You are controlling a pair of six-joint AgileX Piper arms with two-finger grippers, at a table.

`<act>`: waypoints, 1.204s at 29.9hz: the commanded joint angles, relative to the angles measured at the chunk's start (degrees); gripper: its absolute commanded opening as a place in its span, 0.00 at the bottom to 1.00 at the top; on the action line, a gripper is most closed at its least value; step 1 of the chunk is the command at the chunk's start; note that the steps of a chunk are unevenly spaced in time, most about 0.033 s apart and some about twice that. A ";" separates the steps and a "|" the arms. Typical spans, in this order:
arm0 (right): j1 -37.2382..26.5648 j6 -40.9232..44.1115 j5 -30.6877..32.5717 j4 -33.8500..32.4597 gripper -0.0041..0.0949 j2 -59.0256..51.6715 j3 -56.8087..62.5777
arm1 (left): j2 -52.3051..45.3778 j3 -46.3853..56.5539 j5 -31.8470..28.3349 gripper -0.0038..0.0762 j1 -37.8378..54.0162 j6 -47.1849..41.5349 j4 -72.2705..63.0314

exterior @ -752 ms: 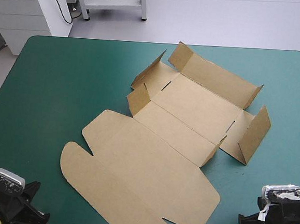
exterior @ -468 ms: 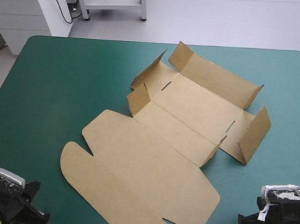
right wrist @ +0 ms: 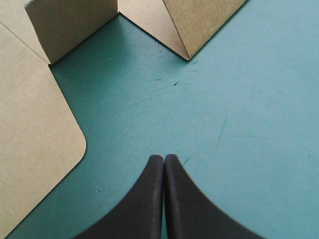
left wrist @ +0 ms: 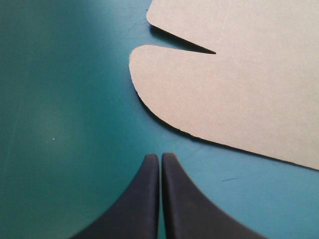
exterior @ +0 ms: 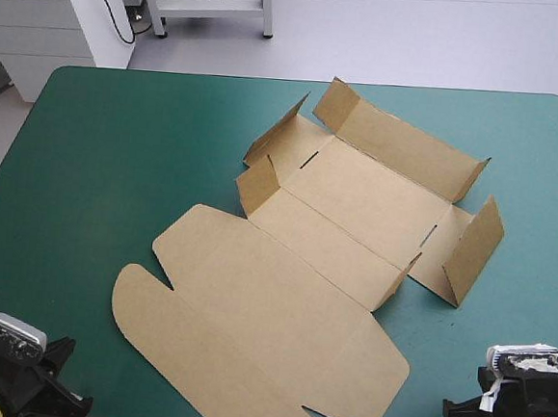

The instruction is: Fold the box

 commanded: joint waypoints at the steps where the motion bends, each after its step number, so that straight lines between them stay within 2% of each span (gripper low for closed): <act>1: 0.19 0.04 -2.11 0.95 0.02 0.75 -2.96 | 1.03 -1.33 -3.27 0.04 -0.27 -0.55 0.25; 6: 0.19 0.32 -1.64 1.06 0.02 1.93 -8.64 | 1.03 -1.33 -3.27 0.04 -0.27 -0.40 0.25; 12: 0.19 1.84 1.07 2.63 0.02 10.79 -16.27 | 1.03 -1.33 -3.27 0.04 -0.27 -0.40 0.25; 20: 0.19 0.19 3.07 10.25 0.02 24.21 -24.87 | 1.03 -1.33 -3.27 0.04 -0.27 -0.42 0.25; 24: 0.19 0.19 3.07 11.99 0.03 29.35 -27.77 | 1.03 -1.33 -3.27 0.04 -0.27 -0.42 0.25; 27: 0.19 2.40 3.59 13.79 0.03 33.12 -29.52 | 1.03 -1.33 -3.27 0.04 -0.27 -0.42 0.25; 32: 0.19 5.30 4.20 20.96 0.03 39.34 -30.58 | 1.03 -1.33 -3.27 0.04 -0.27 -0.42 0.25; 34: 0.19 6.37 4.34 23.75 0.07 41.66 -30.58 | 1.03 -1.33 -3.27 0.04 -0.27 -0.42 0.25; 36: 0.19 8.50 4.23 25.24 0.15 44.12 -30.58 | 1.03 -1.33 -3.27 0.04 -0.27 -0.42 0.25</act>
